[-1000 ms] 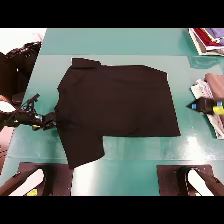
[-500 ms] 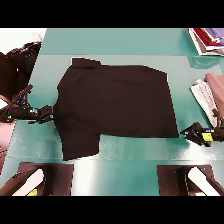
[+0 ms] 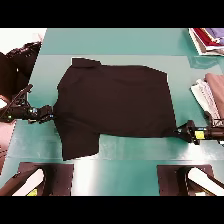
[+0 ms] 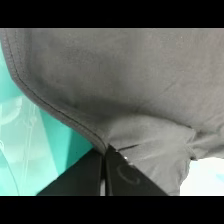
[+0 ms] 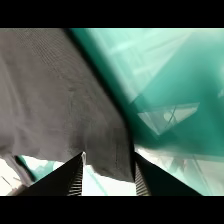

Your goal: Fold the shirts.

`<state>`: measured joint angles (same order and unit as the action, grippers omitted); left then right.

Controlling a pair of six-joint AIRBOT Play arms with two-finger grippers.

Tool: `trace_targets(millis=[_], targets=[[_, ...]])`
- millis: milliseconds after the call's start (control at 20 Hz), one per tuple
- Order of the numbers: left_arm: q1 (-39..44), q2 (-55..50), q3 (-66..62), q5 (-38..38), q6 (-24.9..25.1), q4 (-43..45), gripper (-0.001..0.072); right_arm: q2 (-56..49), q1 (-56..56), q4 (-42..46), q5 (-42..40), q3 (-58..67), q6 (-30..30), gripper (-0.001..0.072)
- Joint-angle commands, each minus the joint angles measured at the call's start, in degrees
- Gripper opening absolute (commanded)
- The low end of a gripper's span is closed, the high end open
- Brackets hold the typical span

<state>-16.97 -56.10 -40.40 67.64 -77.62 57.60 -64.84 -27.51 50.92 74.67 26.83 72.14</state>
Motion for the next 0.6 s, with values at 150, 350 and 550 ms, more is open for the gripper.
trace_targets(millis=[150,350,550], targets=[[-0.02,0.04,-0.07,0.85,0.11,0.0,0.002,1.77,8.52,0.2,-4.94,-0.13,-0.22,0.015],[-0.02,0.11,-0.94,1.42,0.04,-0.22,0.0019,10.05,9.01,0.07,-4.55,1.53,-0.22,0.002],[-0.02,3.41,-12.33,2.6,-0.81,-2.95,0.0019,18.36,9.22,-0.5,-3.15,15.04,1.49,0.002]])
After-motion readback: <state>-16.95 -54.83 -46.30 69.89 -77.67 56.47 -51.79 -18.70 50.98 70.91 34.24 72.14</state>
